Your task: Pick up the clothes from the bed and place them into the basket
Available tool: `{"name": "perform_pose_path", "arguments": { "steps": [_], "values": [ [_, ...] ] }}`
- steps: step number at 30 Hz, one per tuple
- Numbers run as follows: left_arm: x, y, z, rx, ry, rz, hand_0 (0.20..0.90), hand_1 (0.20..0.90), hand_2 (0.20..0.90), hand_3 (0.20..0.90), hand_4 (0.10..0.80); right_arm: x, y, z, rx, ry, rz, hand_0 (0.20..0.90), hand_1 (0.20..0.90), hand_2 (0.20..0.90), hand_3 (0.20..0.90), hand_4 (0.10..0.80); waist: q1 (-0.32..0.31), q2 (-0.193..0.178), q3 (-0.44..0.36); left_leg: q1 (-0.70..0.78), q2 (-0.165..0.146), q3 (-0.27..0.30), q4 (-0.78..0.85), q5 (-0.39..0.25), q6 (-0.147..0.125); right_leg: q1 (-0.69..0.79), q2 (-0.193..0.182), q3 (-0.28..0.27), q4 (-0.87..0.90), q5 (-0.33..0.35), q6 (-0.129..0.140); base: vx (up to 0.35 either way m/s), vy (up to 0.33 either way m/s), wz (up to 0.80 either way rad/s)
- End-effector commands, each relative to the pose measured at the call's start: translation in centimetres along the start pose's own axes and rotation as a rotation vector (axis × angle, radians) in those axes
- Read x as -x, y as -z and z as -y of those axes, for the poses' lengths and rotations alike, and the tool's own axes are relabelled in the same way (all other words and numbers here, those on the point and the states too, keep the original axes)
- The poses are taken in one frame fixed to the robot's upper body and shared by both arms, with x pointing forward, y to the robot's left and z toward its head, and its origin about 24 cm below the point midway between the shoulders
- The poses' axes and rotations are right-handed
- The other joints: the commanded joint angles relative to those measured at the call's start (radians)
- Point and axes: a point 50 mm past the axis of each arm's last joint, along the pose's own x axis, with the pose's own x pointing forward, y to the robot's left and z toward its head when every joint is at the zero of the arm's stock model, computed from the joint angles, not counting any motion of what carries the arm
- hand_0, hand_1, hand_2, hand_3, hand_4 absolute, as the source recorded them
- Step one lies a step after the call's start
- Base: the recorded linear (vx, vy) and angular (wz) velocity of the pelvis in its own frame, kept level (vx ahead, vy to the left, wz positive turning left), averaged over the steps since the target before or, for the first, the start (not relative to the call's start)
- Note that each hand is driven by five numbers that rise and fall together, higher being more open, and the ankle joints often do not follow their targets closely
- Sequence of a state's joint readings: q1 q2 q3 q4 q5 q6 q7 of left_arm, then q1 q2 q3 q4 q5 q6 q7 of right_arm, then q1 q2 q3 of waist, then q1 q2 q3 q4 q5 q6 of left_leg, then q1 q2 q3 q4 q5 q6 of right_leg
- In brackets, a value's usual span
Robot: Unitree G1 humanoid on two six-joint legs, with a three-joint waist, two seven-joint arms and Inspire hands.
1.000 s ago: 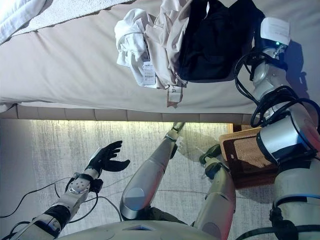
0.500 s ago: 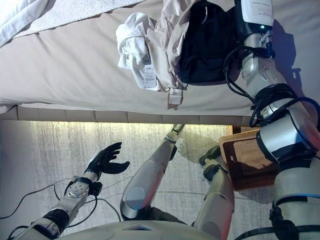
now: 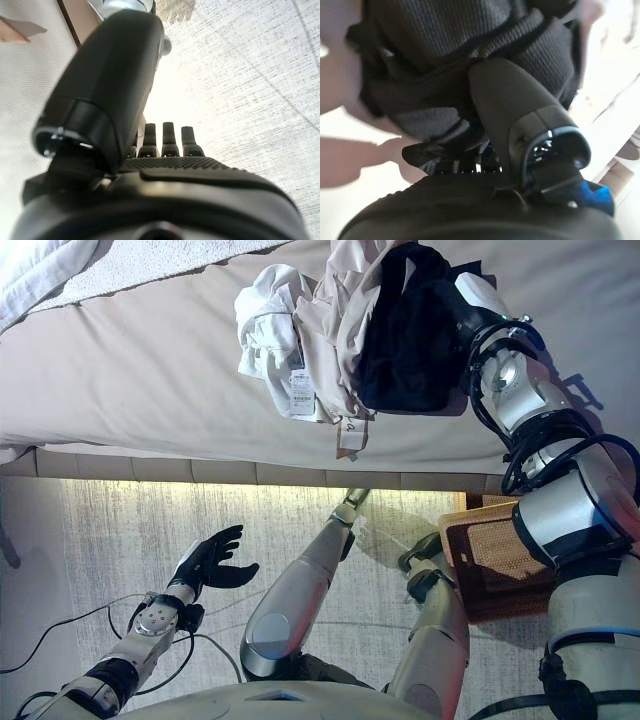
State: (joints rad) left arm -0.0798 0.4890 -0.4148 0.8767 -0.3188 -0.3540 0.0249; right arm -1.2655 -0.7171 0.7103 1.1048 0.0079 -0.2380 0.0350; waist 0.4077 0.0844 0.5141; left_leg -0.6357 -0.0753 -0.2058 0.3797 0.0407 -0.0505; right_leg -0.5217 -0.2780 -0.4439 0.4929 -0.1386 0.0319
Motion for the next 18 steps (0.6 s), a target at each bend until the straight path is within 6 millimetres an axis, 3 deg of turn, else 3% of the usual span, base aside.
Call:
{"name": "perform_pose_path", "arguments": {
  "steps": [1, 6, 12, 13, 14, 18],
  "values": [
    [1.8, 1.8, -2.8, -0.028, -0.059, -0.05, 0.9, 0.9, 0.9, 0.9, 0.8, -0.4, -3.5, 0.6, -0.073, -0.043, 0.216, 0.9, 0.9, 0.9, 0.9, 0.8, 0.038, 0.035, 0.006, -0.091, -0.03, 0.082, 0.077, -0.007, 0.064, 0.007, -0.012, 0.045, 0.03, 0.028, 0.056, 0.015, 0.032, 0.1],
    [1.8, 1.8, -2.9, -0.029, -0.053, -0.048, 0.9, 0.9, 0.9, 0.9, 0.8, -0.6, -1.6, -0.3, 0.025, -0.133, 0.042, 0.9, 0.9, 0.9, 0.9, 0.8, 0.044, 0.045, 0.006, -0.114, -0.036, 0.08, 0.084, -0.004, 0.07, -0.037, -0.021, 0.056, 0.063, 0.023, 0.056, 0.0, 0.019, 0.06],
    [1.5, 1.1, -2.6, -0.029, -0.038, -0.005, 0.9, 0.9, 0.9, 0.9, 0.8, 0.8, 4.5, -0.5, 0.238, -0.119, -0.448, 0.9, 0.9, 0.9, 0.9, 0.8, 0.056, 0.061, 0.006, -0.143, -0.04, 0.066, 0.073, 0.009, 0.079, -0.079, -0.02, 0.053, 0.076, 0.033, 0.056, -0.01, -0.014, 0.01],
    [1.5, 1.0, -2.6, -0.032, -0.037, 0.001, 0.9, 0.9, 0.9, 0.9, 0.8, 0.9, 4.7, -0.4, 0.238, -0.116, -0.475, 0.345, 0.345, 0.345, 0.252, 0.152, 0.057, 0.063, 0.006, -0.143, -0.042, 0.064, 0.069, 0.011, 0.079, -0.079, -0.019, 0.051, 0.072, 0.035, 0.057, -0.025, -0.043, 0.04],
    [1.5, 0.8, -2.6, -0.033, -0.037, 0.005, 0.9, 0.9, 0.9, 0.9, 0.8, 1.1, 5.0, -0.3, 0.228, -0.111, -0.503, 0.3, 0.3, 0.3, 0.2, 0.1, 0.059, 0.064, 0.006, -0.138, -0.042, 0.061, 0.06, 0.014, 0.08, -0.075, -0.016, 0.049, 0.063, 0.038, 0.057, -0.025, -0.037, 0.05],
    [1.4, 0.3, -2.4, -0.04, -0.035, 0.023, 0.9, 0.9, 0.9, 0.9, 0.8, 1.3, 5.4, 0.7, 0.242, -0.051, -0.552, 0.3, 0.3, 0.3, 0.2, 0.1, 0.06, 0.068, 0.006, -0.13, -0.047, 0.055, 0.046, 0.017, 0.082, -0.065, -0.013, 0.044, 0.041, 0.05, 0.06, -0.03, -0.031, 0.1]
  ]
}}
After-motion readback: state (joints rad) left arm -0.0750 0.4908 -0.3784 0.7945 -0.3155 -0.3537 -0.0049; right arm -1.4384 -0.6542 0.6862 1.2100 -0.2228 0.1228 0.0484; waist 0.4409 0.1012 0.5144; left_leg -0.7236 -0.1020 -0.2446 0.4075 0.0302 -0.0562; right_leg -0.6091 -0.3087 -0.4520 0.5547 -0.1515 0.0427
